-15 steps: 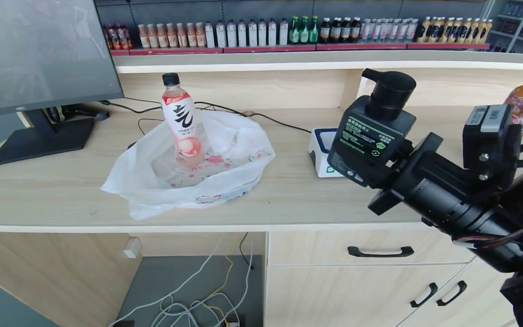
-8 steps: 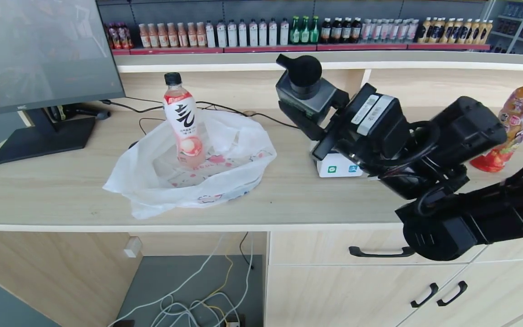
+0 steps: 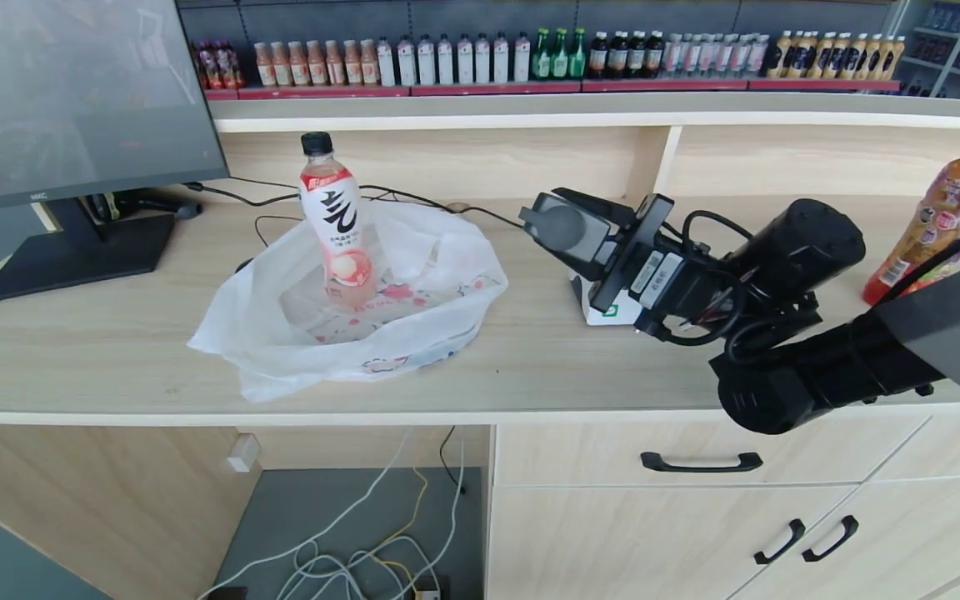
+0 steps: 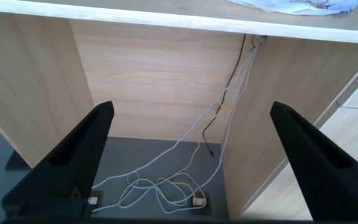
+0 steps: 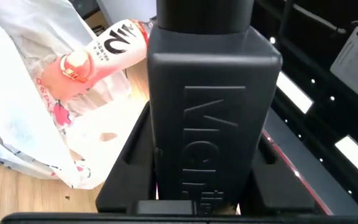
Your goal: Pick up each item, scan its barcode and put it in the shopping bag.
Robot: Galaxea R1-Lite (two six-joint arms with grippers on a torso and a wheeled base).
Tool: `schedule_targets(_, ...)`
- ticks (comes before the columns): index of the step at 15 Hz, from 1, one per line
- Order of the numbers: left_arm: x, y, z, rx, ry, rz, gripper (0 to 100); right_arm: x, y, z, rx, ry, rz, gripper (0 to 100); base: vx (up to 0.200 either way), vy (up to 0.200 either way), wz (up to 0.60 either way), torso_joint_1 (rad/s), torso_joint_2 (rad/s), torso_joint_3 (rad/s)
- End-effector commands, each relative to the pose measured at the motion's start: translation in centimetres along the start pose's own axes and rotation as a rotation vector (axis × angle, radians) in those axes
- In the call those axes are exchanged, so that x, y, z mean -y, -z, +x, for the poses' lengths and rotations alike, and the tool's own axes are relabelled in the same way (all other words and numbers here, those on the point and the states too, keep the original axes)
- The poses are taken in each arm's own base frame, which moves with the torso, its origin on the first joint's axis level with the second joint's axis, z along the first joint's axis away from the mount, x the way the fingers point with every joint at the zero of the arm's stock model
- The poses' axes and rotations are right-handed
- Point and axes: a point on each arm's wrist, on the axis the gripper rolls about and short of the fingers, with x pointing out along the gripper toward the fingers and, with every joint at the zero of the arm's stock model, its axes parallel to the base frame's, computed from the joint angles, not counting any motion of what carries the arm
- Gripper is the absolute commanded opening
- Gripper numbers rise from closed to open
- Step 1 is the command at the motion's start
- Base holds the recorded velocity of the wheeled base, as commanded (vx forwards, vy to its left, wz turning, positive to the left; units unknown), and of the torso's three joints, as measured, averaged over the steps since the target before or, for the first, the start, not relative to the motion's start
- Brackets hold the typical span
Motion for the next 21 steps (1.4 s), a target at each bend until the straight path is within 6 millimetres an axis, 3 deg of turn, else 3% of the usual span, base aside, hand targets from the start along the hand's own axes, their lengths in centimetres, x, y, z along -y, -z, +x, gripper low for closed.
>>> schedule_targets(1, 0.0, 0.0, 0.0, 0.000, 0.000, -0.001, 100, 0.5, 0.8, -0.8, -0.015, -0.003, -0.023, 0, 0.000, 0.000, 0.00, 0.000, 0.00, 0.000)
schedule_targets(8, 0.0, 0.0, 0.0, 0.000, 0.000, -0.001, 100, 0.3, 3.9, -2.7, -0.069, -0.014, -0.043, 0, 0.000, 0.000, 0.00, 0.000, 0.00, 0.000)
schedule_targets(21, 0.0, 0.0, 0.0, 0.000, 0.000, -0.001, 100, 0.1, 5.9, -4.1, -0.106, -0.021, -0.050, 0, 0.000, 0.000, 0.00, 0.000, 0.00, 0.000)
